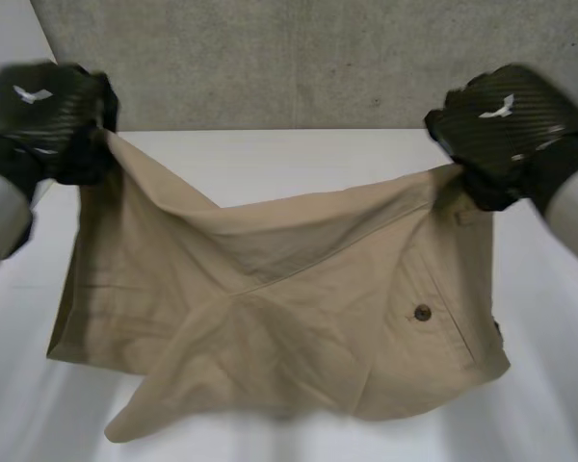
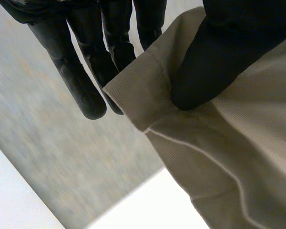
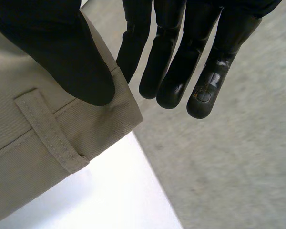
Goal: Fold the shorts.
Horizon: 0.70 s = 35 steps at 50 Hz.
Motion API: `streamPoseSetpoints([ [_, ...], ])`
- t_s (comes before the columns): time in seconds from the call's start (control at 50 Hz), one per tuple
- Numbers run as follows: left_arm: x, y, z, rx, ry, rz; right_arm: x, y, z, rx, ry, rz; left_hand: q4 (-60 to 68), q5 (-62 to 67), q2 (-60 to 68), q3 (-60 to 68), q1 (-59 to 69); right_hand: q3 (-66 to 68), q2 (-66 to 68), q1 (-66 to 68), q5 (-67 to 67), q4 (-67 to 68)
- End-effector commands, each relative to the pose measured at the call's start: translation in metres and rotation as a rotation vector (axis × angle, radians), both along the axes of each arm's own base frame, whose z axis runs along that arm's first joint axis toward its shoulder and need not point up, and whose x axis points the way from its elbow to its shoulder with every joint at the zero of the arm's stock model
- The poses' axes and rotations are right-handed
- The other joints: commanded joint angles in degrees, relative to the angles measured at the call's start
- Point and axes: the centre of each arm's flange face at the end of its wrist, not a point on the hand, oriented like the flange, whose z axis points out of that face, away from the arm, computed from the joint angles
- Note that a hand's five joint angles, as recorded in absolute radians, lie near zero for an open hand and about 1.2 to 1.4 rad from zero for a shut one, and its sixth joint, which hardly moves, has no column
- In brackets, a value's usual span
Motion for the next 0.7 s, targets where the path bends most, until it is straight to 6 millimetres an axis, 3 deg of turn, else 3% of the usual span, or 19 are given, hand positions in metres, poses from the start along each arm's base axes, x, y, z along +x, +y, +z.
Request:
streamPoseSetpoints([
  [0.02,-0.029,-0.089,-0.076,0.170,-0.058,0.015,0.035,-0.074,-0.068,0.092,0.033,0.002,11.5,14.4,11.4,11.8,15.2,12.3,12.6,24.9,15.8,12.0],
  [0.1,-0.037,-0.129,-0.096,0.145,-0.052,0.084,0.048,-0.107,-0.088,0.060,0.016,-0.020,11.5,14.4,11.4,11.8,15.2,12.3,12.6,24.9,15.8,12.0],
  [0.2,-0.046,-0.168,-0.107,0.042,-0.046,0.134,0.055,-0.148,-0.100,-0.045,-0.081,-0.132,11.5,14.4,11.4,11.8,15.2,12.3,12.6,24.9,15.8,12.0],
  [0.24,-0.049,-0.176,-0.109,-0.004,-0.040,0.136,0.057,-0.159,-0.102,-0.078,-0.119,-0.165,-5.5,-2.6,-5.6,-5.2,-1.8,8.4,8.7,21.0,11.8,8.0],
  [0.26,-0.052,-0.181,-0.111,-0.051,-0.036,0.134,0.059,-0.162,-0.105,-0.088,-0.134,-0.171,-33.9,-31.1,-34.0,-33.7,-30.2,-9.8,-9.5,2.8,-6.4,-10.2],
  [0.3,-0.054,-0.183,-0.111,-0.090,-0.035,0.134,0.064,-0.168,-0.109,-0.109,-0.152,-0.193,-46.6,-43.8,-46.7,-46.4,-42.9,-52.2,-51.9,-39.5,-48.7,-52.5],
  [0.36,-0.056,-0.183,-0.110,-0.122,-0.040,0.134,0.072,-0.163,-0.117,-0.086,-0.150,-0.183,-48.8,-46.0,-49.0,-48.6,-45.1,-57.7,-57.4,-45.1,-54.2,-58.0],
  [0.46,-0.067,-0.153,-0.109,-0.134,-0.085,0.101,0.066,-0.153,-0.126,-0.024,-0.136,-0.189,-54.7,-51.9,-54.8,-54.5,-51.0,-57.7,-57.4,-45.1,-54.2,-58.0],
  [0.56,-0.060,-0.121,-0.103,-0.102,-0.106,0.088,0.048,-0.128,-0.100,0.022,-0.170,-0.199,-54.4,-51.5,-54.5,-54.1,-50.7,-57.7,-57.4,-45.1,-54.2,-58.0],
  [0.7,-0.052,-0.072,-0.111,-0.023,-0.141,0.051,0.022,-0.105,-0.103,0.161,-0.172,-0.249,-53.4,-50.5,-53.5,-53.1,-49.7,-57.7,-57.4,-45.1,-54.2,-58.0],
])
